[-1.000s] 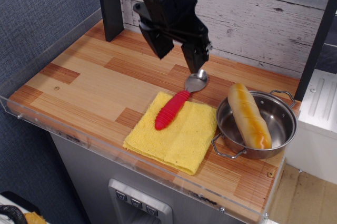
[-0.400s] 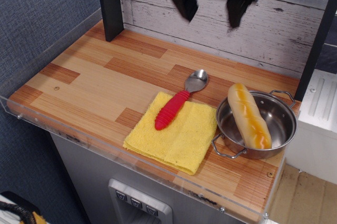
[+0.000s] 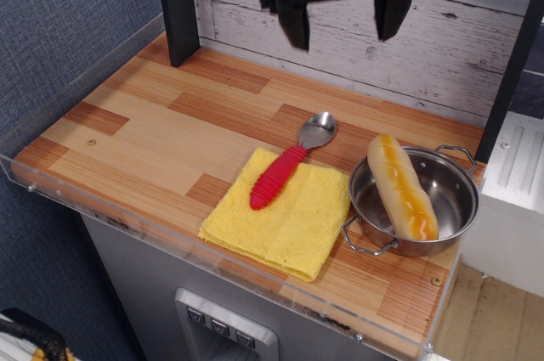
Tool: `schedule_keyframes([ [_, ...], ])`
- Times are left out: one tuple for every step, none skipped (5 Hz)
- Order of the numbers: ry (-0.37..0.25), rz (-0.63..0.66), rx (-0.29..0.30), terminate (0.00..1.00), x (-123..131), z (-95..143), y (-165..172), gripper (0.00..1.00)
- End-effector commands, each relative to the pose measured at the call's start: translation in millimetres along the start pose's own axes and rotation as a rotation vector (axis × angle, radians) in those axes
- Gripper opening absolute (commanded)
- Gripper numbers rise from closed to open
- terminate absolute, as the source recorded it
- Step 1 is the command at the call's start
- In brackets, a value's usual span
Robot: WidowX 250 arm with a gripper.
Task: Move bread from pot to left of yellow cloth with red fork
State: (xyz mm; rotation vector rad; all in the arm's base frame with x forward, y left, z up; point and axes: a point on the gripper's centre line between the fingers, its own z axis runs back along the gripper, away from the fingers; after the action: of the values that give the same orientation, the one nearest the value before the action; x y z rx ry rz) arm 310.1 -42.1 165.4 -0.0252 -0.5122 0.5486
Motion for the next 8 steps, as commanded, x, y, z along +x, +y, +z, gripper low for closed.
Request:
schedule_keyframes([
  [-0.003, 0.360, 0.173, 0.00, -35.5, -10.6, 4.4, 1.00],
  [0.014, 0.425, 0.217, 0.00, -41.6, -21.8, -3.0, 1.00],
  [0.033, 0.444, 0.235, 0.00, -45.2, -37.9, -10.0, 1.00],
  [0.061, 0.403, 0.250, 0.00, -53.2, -60.8, -21.3, 1.00],
  [0.083, 0.331, 0.263, 0.00, -59.9, -85.4, -28.5, 1.00],
  [0.089, 0.298, 0.272, 0.00, -63.7, -92.3, -32.1, 1.00],
  [0.099, 0.267, 0.266, 0.00, -72.3, -97.7, -37.0, 1.00],
  [0.104, 0.242, 0.276, 0.00, -79.9, -101.2, -37.3, 1.00],
])
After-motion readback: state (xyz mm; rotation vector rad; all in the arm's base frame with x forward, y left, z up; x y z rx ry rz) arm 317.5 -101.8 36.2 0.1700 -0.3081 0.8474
